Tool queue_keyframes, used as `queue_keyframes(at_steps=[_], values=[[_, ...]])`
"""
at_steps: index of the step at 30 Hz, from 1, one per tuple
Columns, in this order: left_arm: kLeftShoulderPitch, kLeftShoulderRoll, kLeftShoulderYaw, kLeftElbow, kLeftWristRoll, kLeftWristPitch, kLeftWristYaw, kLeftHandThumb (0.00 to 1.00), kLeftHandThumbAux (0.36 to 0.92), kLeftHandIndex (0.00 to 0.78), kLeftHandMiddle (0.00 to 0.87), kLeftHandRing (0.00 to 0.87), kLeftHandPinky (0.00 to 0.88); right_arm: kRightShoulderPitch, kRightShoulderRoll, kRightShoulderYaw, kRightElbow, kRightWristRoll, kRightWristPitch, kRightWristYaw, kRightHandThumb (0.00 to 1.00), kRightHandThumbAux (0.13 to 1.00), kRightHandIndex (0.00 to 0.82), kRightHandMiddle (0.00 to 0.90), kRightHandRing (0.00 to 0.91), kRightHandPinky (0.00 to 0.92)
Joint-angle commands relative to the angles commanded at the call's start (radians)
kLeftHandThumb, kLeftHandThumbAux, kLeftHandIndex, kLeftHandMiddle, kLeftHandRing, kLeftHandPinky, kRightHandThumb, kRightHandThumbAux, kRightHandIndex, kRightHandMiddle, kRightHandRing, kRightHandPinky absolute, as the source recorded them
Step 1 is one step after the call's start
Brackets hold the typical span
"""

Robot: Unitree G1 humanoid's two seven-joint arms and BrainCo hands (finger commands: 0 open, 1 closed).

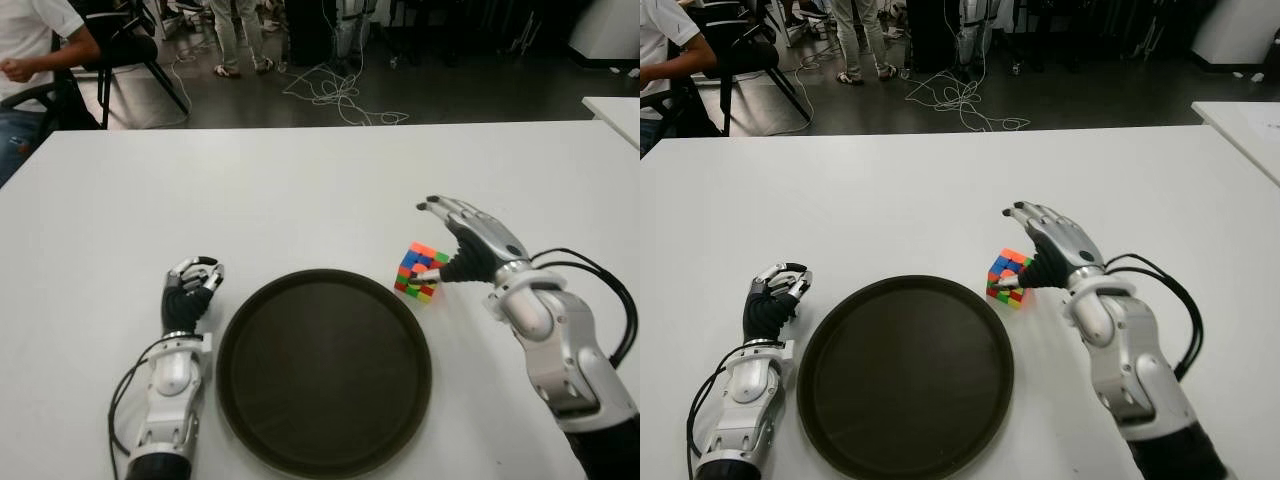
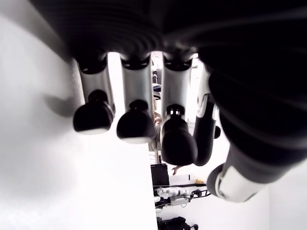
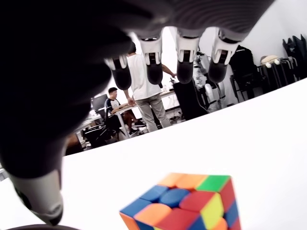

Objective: Pick up the Rubik's Cube and put it in the plate

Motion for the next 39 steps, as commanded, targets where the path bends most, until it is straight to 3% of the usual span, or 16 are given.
queue_keyframes(at_steps=[10, 17, 28, 39], values=[[0.008, 0.007, -0.009, -0.001, 0.016, -0.013, 0.003, 0.705, 0.707, 0.443, 0.817, 0.835, 0.812, -0.037, -0.002, 0.023, 0.054, 0.009, -0.006, -0.004, 0.000, 0.759, 0.000, 0.000, 0.000, 0.000], [0.010, 0.009, -0.012, 0.002, 0.022, -0.027, 0.011, 0.704, 0.708, 0.443, 0.812, 0.830, 0.808, -0.066, -0.006, 0.034, 0.076, 0.004, 0.011, 0.024, 0.000, 0.745, 0.000, 0.000, 0.000, 0.000], [0.010, 0.022, -0.017, -0.003, 0.051, 0.003, 0.024, 0.706, 0.708, 0.443, 0.802, 0.821, 0.797, -0.116, -0.015, 0.061, 0.108, -0.012, 0.036, 0.057, 0.000, 0.705, 0.000, 0.000, 0.000, 0.000], [0.014, 0.022, -0.011, -0.019, 0.039, 0.027, 0.014, 0.706, 0.708, 0.443, 0.801, 0.817, 0.792, -0.147, -0.007, 0.081, 0.139, -0.024, 0.070, 0.060, 0.000, 0.752, 0.000, 0.000, 0.000, 0.002]])
